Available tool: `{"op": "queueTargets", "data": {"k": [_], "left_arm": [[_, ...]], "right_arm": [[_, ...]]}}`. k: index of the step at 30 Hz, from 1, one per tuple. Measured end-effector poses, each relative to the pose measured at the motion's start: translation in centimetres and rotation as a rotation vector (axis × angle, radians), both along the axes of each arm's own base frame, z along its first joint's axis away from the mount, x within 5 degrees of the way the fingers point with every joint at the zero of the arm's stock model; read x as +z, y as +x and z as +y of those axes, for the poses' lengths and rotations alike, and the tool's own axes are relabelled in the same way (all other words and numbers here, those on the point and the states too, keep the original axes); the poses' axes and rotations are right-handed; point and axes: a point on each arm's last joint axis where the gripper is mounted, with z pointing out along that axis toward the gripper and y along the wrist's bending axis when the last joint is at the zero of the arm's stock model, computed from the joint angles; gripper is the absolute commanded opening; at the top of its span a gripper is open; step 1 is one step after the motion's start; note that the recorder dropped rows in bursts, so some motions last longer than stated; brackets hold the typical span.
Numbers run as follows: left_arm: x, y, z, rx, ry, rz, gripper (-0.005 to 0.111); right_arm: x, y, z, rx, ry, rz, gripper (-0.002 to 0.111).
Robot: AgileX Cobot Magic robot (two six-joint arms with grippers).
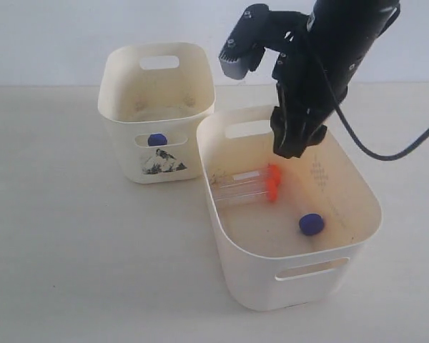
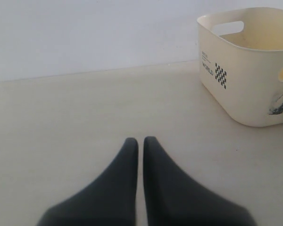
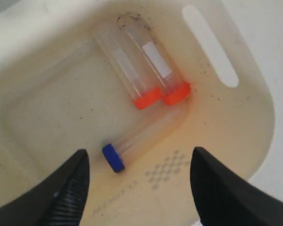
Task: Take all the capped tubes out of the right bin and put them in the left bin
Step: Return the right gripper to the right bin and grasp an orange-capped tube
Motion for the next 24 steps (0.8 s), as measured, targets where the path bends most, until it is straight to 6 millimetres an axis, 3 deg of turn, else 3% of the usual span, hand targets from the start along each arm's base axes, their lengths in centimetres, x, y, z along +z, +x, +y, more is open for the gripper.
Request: {"op": "queueTargets", "data": {"k": [3, 10, 19, 24], "left_arm": [[0.0, 0.0, 0.0, 0.000, 0.000, 0.000, 0.004], [0.0, 0.0, 0.0, 0.000, 0.000, 0.000, 0.004], [0.0, 0.0, 0.0, 0.000, 0.000, 0.000, 0.004], [0.0, 0.0, 0.0, 0.000, 0.000, 0.000, 0.004]], "right_arm": [[-0.4, -0.5, 0.3, 0.121, 0.009, 0.032, 0.059], [-5.9, -2.8, -0.5, 0.601, -0.106, 0.092, 0.059], [-7.6, -1.2, 0.2, 0.698, -0.117, -0.199, 0.059], [-10.8, -0.1, 0.8, 0.711, -0.113, -0.174, 0.059]]}}
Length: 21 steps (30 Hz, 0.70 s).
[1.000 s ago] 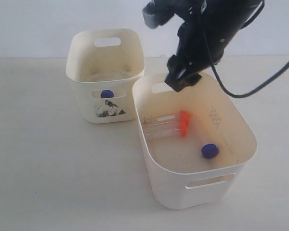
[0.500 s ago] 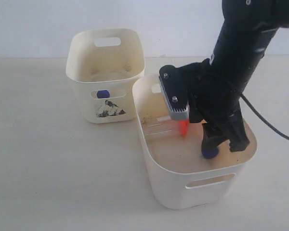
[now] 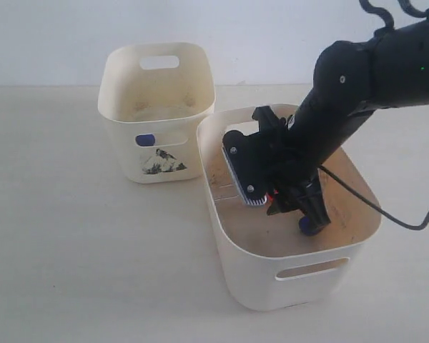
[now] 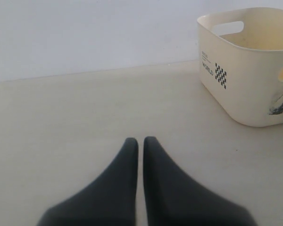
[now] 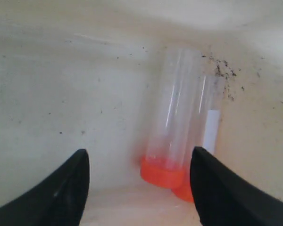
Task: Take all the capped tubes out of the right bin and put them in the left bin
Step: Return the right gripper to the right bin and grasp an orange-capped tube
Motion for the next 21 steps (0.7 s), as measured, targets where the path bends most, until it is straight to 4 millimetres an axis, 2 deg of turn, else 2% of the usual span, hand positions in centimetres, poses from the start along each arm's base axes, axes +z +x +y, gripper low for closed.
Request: {"op": "queueTargets", "data": {"k": [13, 21], "left_arm": [[0.0, 0.0, 0.0, 0.000, 0.000, 0.000, 0.004], [0.0, 0.0, 0.0, 0.000, 0.000, 0.000, 0.004]], "right_arm": [[-2.4, 1.3, 0.4, 0.008, -0.006, -0.045, 0.058], [-3.7, 1.5, 0.5, 0.010, -0.018, -0.026, 0.022]]}}
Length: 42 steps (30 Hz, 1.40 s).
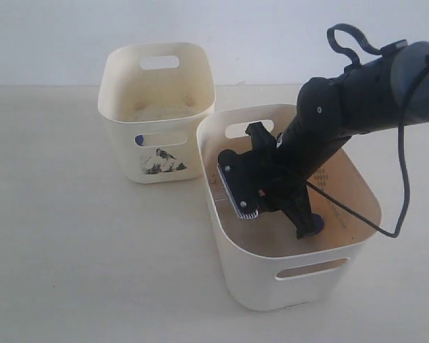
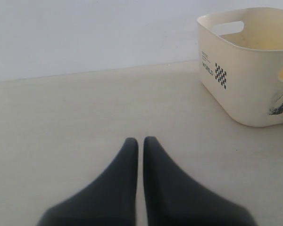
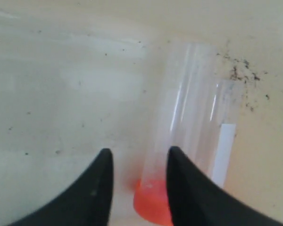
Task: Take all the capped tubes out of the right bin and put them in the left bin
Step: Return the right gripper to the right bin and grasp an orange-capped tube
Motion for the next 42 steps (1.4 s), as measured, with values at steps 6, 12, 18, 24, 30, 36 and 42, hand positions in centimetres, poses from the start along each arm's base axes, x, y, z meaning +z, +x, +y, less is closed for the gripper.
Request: {"op": "queueTargets", "data": {"k": [6, 12, 18, 24, 30, 36, 42], "left_arm": [[0.0, 0.0, 0.0, 0.000, 0.000, 0.000, 0.004], [0.0, 0.0, 0.0, 0.000, 0.000, 0.000, 0.004], [0.0, 0.0, 0.0, 0.000, 0.000, 0.000, 0.004], [0.0, 0.0, 0.0, 0.000, 0.000, 0.000, 0.004], [0.0, 0.0, 0.0, 0.000, 0.000, 0.000, 0.004], [0.0, 0.0, 0.0, 0.000, 0.000, 0.000, 0.004], [0.0, 0.0, 0.0, 0.000, 0.000, 0.000, 0.004]], "right_arm": [[0.0, 0.2, 0.1, -0.011, 0.012, -0.023, 0.040], [-0.5, 0.6, 0.2, -0.018, 0.017, -0.042, 0.054], [-0.5, 0.8, 0.2, -0.024, 0.025, -0.068, 0.054], [-1.3, 1.0, 0.3, -0.034, 0.023, -0.059, 0.054], [-1.6, 1.0, 0.3, -0.043, 0.025, -0.055, 0.054], [-1.9, 0.9, 0.3, -0.047, 0.018, -0.025, 0.050], [-2.2, 0.7, 0.2, -0.045, 0.004, 0.017, 0.024]]}}
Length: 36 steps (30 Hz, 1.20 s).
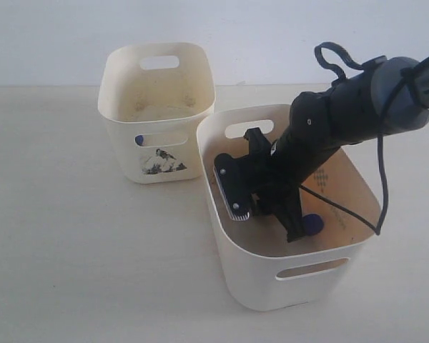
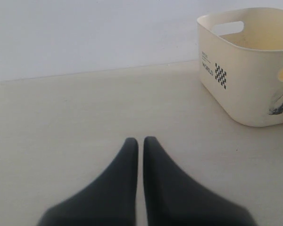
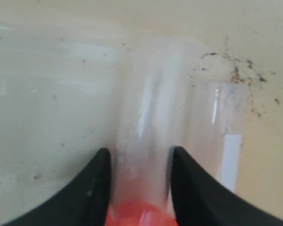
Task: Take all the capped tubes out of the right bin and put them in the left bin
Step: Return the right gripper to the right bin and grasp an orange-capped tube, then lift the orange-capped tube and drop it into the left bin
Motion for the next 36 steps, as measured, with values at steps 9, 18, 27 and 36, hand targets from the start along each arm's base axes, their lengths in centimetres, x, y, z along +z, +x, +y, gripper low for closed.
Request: {"op": "queueTargets", "data": {"k": [9, 18, 27, 36], "left_arm": [[0.0, 0.0, 0.0, 0.000, 0.000, 0.000, 0.004], [0.0, 0.0, 0.0, 0.000, 0.000, 0.000, 0.004], [0.0, 0.0, 0.0, 0.000, 0.000, 0.000, 0.004], [0.0, 0.0, 0.0, 0.000, 0.000, 0.000, 0.004]], "right_arm": [[0.0, 0.0, 0.0, -0.001, 0.000, 0.004, 0.009], [0.3, 0.0, 0.0, -0.017, 0.010, -0.007, 0.009], [5.6, -0.9, -0.4, -0.124, 0.101, -0.069, 0.000], [12.3, -2.7, -1.2, -0.237, 0.233, -0.159, 0.000]]}}
